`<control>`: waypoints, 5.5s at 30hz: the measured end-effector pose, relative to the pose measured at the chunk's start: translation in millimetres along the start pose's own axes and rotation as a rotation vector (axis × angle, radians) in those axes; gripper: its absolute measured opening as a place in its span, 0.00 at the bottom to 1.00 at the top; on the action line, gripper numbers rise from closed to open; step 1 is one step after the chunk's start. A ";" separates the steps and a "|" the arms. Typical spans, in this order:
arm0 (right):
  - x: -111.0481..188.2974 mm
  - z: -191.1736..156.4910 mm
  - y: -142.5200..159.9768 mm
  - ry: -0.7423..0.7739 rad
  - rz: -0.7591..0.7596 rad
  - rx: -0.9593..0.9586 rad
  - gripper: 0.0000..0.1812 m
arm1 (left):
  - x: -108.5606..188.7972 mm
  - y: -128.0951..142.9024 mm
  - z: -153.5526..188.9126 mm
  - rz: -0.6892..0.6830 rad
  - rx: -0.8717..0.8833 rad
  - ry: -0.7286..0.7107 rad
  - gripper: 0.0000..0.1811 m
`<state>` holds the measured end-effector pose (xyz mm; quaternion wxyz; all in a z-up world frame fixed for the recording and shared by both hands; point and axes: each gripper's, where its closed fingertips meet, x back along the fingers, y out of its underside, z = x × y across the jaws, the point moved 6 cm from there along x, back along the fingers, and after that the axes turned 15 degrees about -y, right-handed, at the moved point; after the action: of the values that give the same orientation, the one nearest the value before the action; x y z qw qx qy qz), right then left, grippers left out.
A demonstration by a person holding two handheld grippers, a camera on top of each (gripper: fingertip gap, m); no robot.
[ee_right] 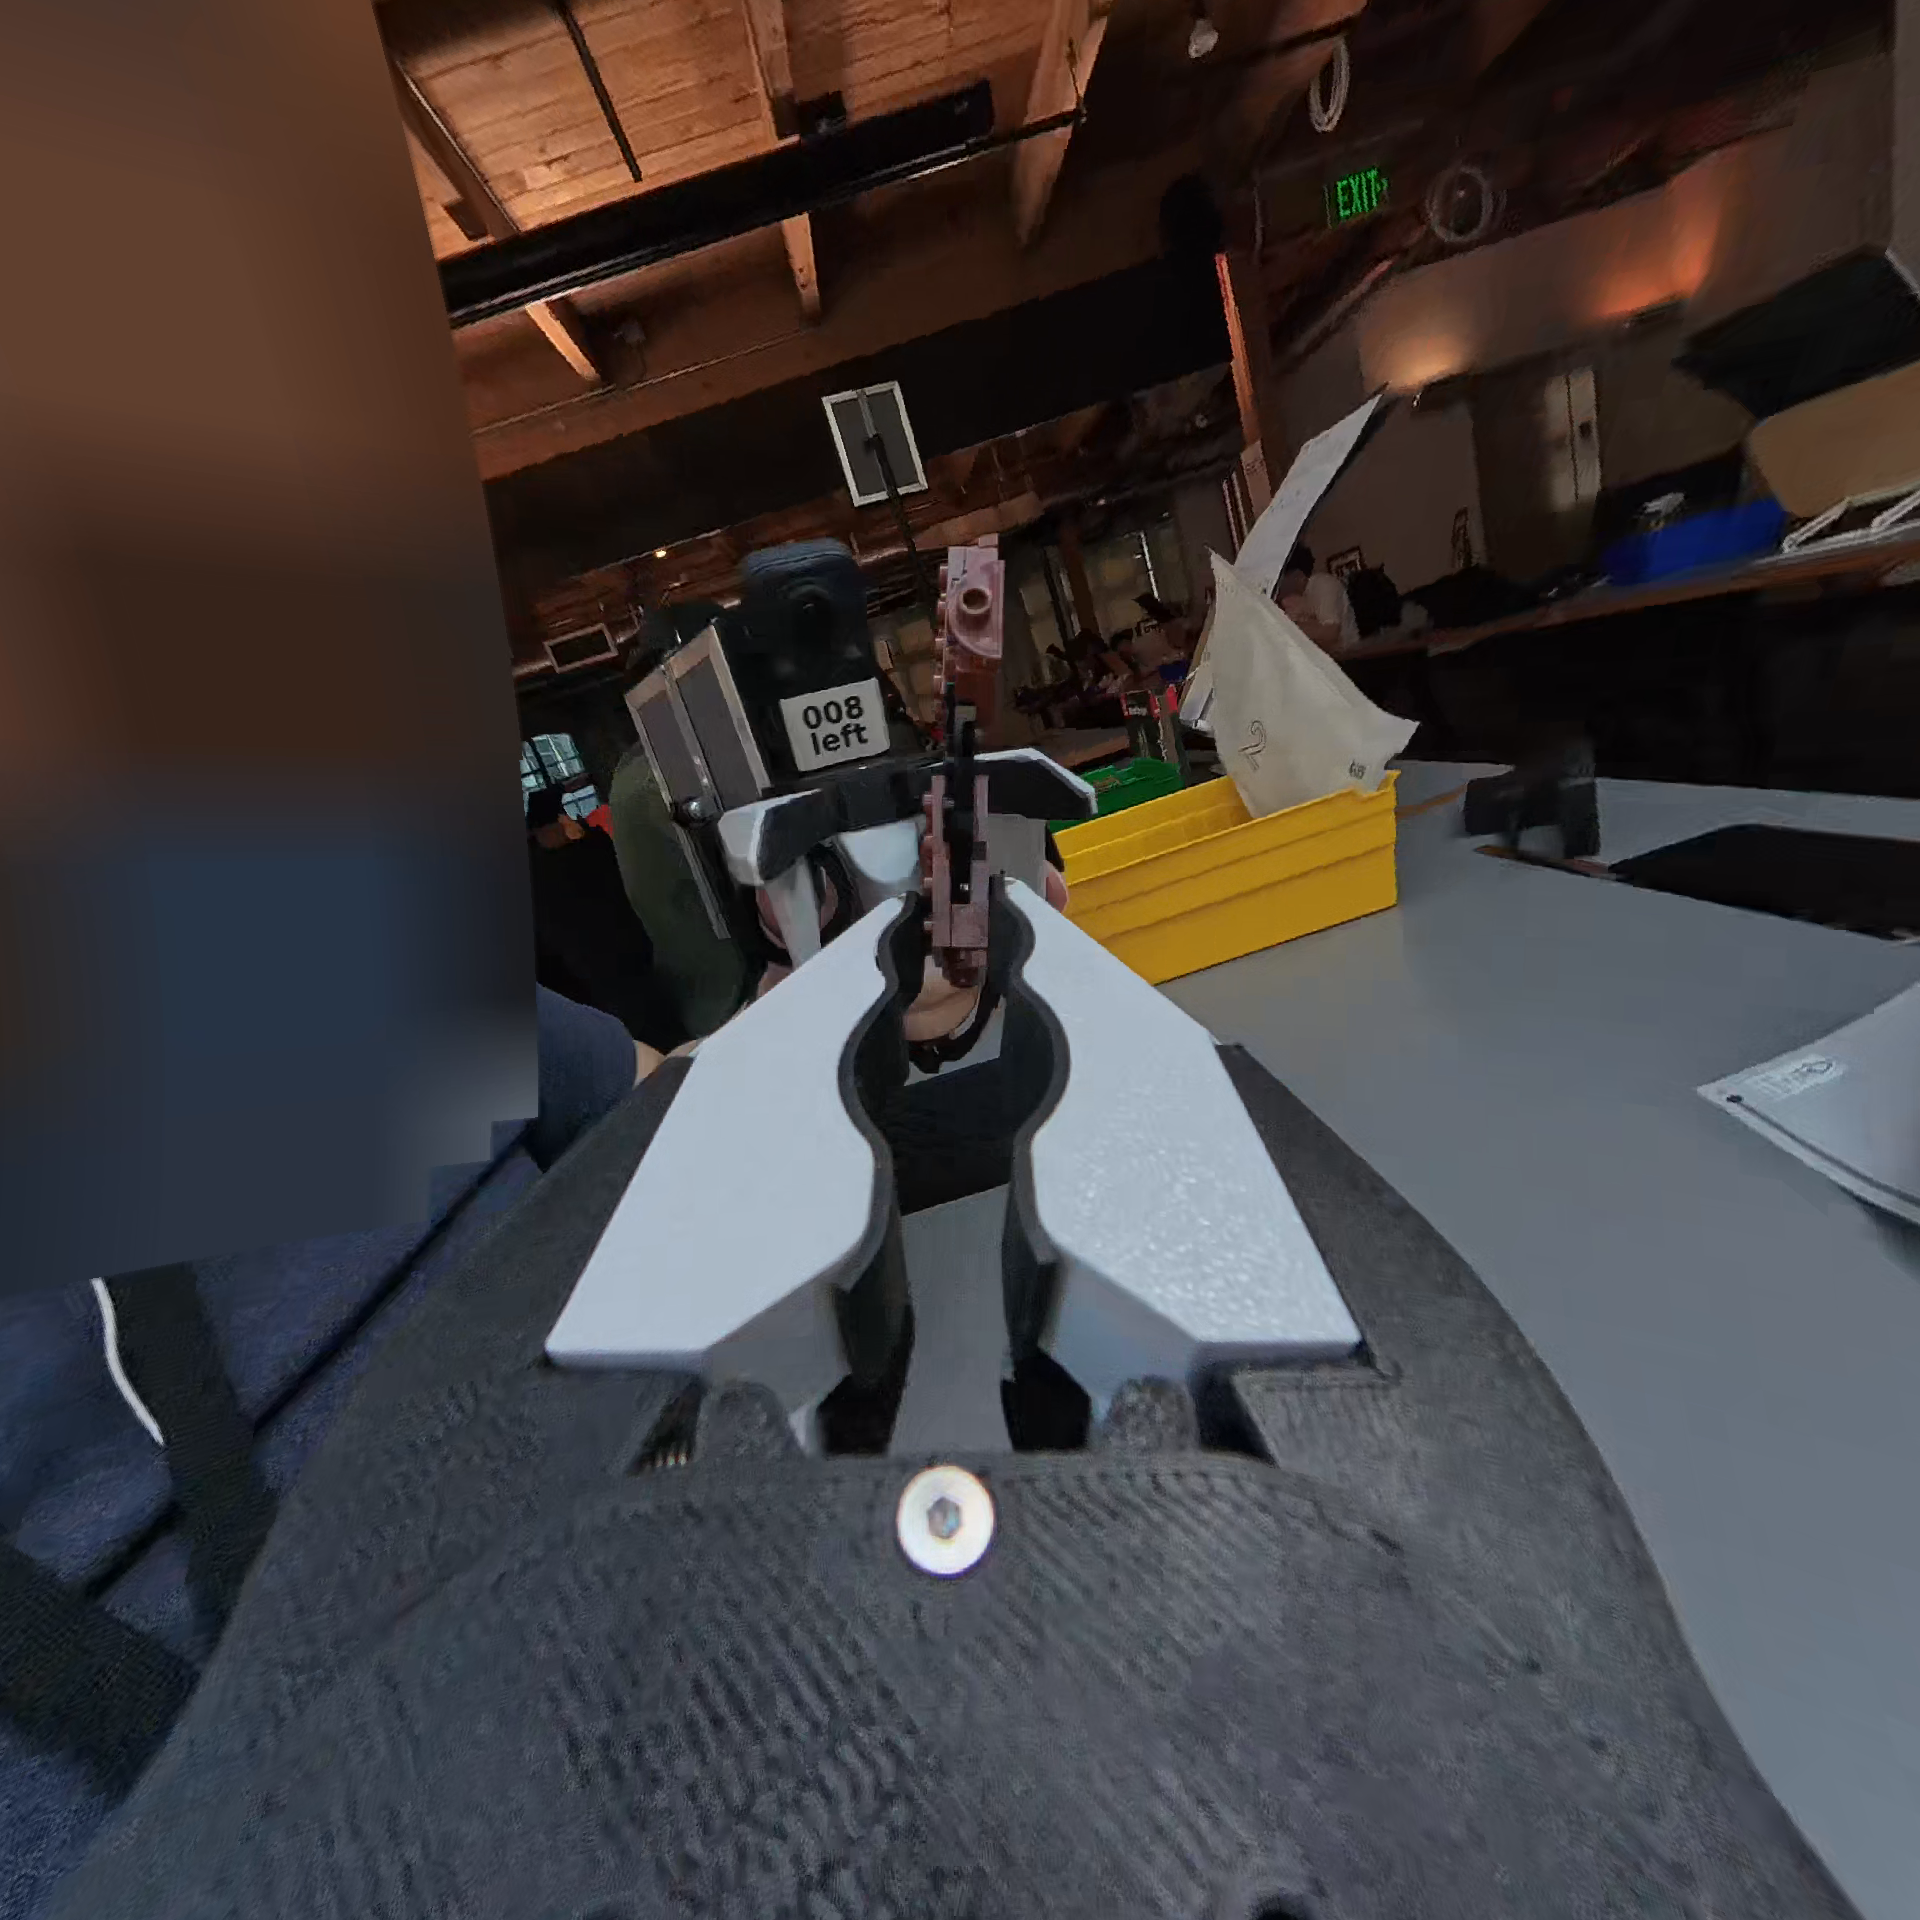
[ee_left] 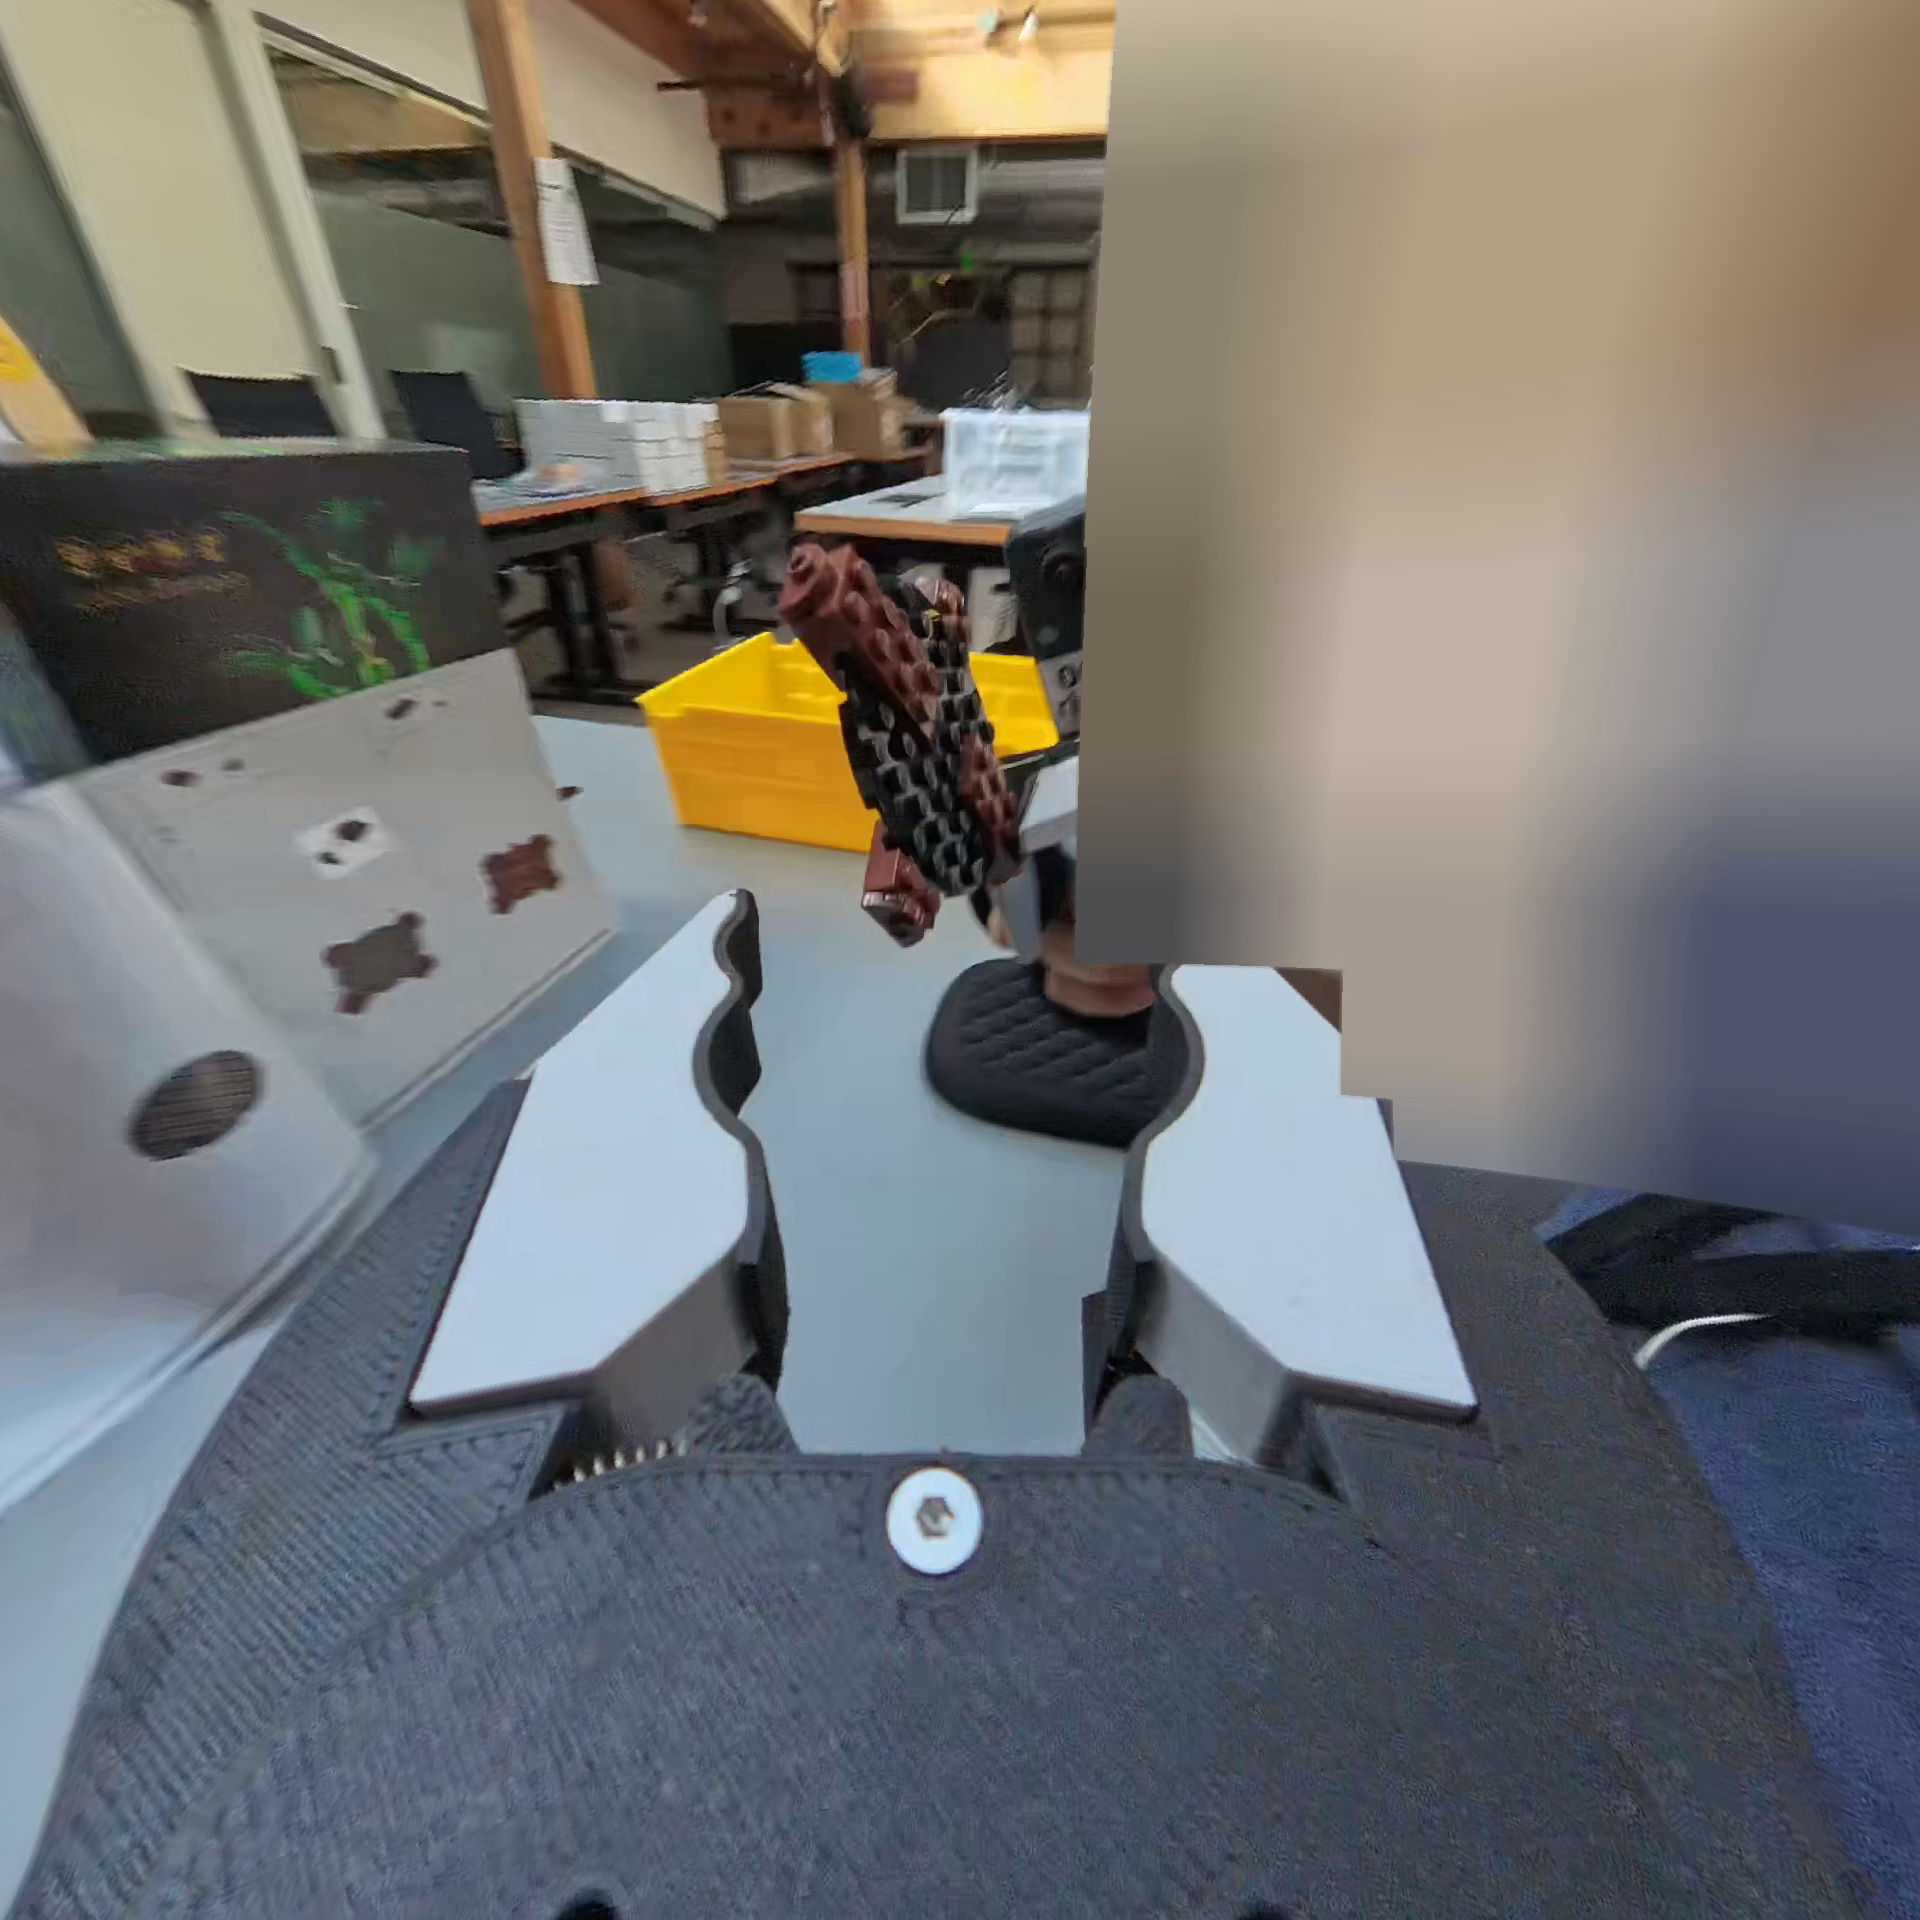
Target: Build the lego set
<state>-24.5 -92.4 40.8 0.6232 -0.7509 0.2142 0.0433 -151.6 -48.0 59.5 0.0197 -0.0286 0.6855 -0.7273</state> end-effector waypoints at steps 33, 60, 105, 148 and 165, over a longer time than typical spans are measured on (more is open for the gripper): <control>-25.7 -26.5 -2.0 -0.066 -0.395 0.519 0.06 | 3.9 16.0 14.9 0.083 -0.270 0.182 0.03; -26.3 -19.1 9.2 -0.072 -0.238 0.350 0.04 | 5.0 15.4 10.7 0.122 -0.191 0.195 0.06; -33.7 -44.7 14.3 -0.120 -0.501 0.750 0.06 | 19.4 25.8 31.9 0.256 -0.542 0.223 0.03; -31.1 -26.8 13.8 -0.085 -0.296 0.288 0.04 | 9.9 25.1 12.5 0.153 -0.022 0.370 0.03; -23.2 -18.3 14.4 -0.078 -0.189 0.181 0.03 | 4.1 23.3 10.3 0.127 -0.008 0.268 0.04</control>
<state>-54.6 -105.5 39.2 0.6975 -0.7062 0.1209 -0.0060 -155.2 -59.9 37.0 -0.0263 0.1120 0.6854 -0.7190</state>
